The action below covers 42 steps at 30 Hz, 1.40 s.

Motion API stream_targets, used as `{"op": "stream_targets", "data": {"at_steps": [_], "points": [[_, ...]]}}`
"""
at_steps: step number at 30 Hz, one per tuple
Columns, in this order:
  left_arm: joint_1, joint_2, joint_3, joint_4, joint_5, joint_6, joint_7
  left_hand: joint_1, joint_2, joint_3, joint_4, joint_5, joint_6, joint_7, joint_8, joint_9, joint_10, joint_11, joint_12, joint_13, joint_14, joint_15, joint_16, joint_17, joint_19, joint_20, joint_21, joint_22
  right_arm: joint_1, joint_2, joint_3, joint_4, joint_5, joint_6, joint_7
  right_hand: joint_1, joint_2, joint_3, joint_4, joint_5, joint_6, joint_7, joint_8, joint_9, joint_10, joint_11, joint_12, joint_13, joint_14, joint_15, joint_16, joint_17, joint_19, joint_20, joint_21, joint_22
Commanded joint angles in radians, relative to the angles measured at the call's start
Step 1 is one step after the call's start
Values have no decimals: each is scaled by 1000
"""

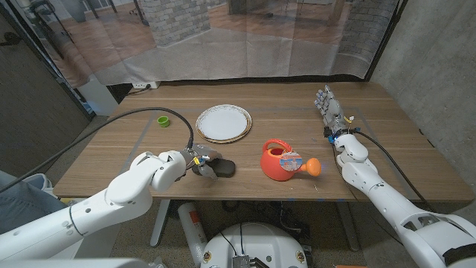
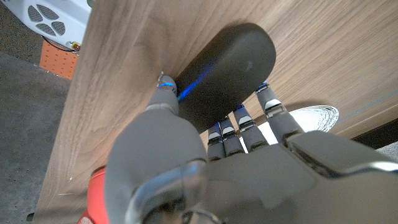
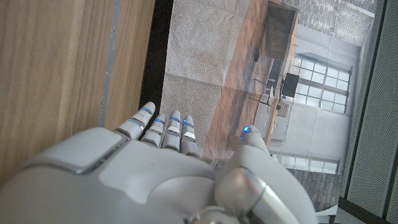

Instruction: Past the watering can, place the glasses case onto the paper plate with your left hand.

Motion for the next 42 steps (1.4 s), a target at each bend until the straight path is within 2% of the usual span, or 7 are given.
{"op": "stream_targets", "data": {"at_steps": [1, 6, 13, 32, 42], "points": [[-14, -12, 4, 10, -19, 5, 18, 73, 37, 30, -2, -18, 32, 5, 11, 1, 60, -30, 8, 17, 39, -51, 9, 12, 60, -34, 25, 4, -10, -6, 3, -21, -3, -8, -13, 4, 8, -4, 0, 2, 10, -2, 6, 6, 9, -2, 5, 5, 6, -2, 6, 2, 9, -10, -4, 3], [-26, -24, 11, 18, -32, 3, 25, 122, 55, 53, -6, -30, 51, 18, 14, 3, 82, -24, 11, 23, 63, -57, 13, 18, 84, -40, 34, 3, -22, -15, 8, -39, -1, -12, -21, 4, 7, -5, 0, 2, 10, -2, 6, 6, 8, -2, 5, 5, 7, -2, 6, 2, 9, -10, -4, 3], [-45, -33, 25, 26, -35, -4, 28, 157, 69, 71, -7, -38, 56, 20, 13, 5, 90, -17, 10, 28, 81, -53, 16, 23, 93, -43, 39, 3, -32, -24, 14, -53, -1, -13, -29, 4, 8, -5, 0, 2, 9, -1, 6, 6, 8, -1, 4, 5, 6, -2, 6, 2, 10, -10, -4, 3], [-76, -24, 11, 35, -40, -3, 50, 167, 69, 76, 7, -52, 69, 19, 13, 7, 97, -19, 7, 35, 84, -46, 11, 30, 91, -40, 41, 3, -24, -26, 6, -63, -12, -22, -34, 4, 8, -6, -1, 3, 11, -1, 6, 6, 11, 0, 5, 5, 9, -1, 7, 2, 10, -9, -4, 3], [-84, -12, -6, 38, -61, -16, 71, 170, 66, 76, 11, -56, 75, 21, 12, 8, 98, -16, 4, 39, 76, -44, 3, 33, 78, -48, 38, 3, -22, -21, 4, -63, -16, -19, -38, 4, 9, -6, -1, 3, 11, -1, 6, 6, 11, 0, 6, 5, 9, -1, 7, 2, 11, -9, -4, 3]]}}
